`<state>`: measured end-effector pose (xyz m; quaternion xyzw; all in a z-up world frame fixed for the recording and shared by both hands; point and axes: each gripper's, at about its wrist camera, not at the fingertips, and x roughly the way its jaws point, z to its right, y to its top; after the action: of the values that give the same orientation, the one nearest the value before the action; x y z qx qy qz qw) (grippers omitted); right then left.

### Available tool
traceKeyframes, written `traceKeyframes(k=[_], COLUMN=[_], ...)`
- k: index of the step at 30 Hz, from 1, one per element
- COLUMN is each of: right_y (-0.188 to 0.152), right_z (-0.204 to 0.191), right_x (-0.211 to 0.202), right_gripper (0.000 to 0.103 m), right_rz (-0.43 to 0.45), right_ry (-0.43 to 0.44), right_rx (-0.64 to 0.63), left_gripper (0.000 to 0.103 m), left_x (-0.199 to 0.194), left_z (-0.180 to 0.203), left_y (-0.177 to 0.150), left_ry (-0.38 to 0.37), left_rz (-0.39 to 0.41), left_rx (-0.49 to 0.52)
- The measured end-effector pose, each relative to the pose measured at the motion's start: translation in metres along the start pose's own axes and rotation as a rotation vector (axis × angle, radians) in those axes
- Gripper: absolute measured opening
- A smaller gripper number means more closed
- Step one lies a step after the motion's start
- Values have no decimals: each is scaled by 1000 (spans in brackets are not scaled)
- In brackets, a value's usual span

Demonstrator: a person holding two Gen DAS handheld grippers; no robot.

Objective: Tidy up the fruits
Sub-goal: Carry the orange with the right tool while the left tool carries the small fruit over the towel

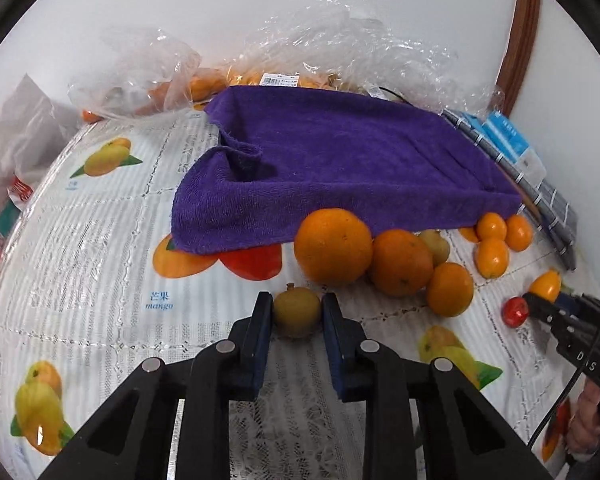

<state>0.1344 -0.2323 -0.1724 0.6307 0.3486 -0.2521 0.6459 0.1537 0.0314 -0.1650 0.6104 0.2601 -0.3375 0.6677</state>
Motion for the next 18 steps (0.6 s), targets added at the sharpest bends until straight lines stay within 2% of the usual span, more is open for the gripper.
traceKeyframes(k=[7, 18], right_y=[-2, 25], right_z=[9, 3], right_x=[-23, -81], right_gripper=[32, 32], right_rz=[5, 93], right_ry=[-27, -48], right_rx=[43, 54], left_gripper=[24, 24], left_x=[-17, -71], left_z=[-2, 12], left_y=[-1, 18], left_ry=[-29, -11], left_rz=[-40, -5], left_rx=[-59, -63])
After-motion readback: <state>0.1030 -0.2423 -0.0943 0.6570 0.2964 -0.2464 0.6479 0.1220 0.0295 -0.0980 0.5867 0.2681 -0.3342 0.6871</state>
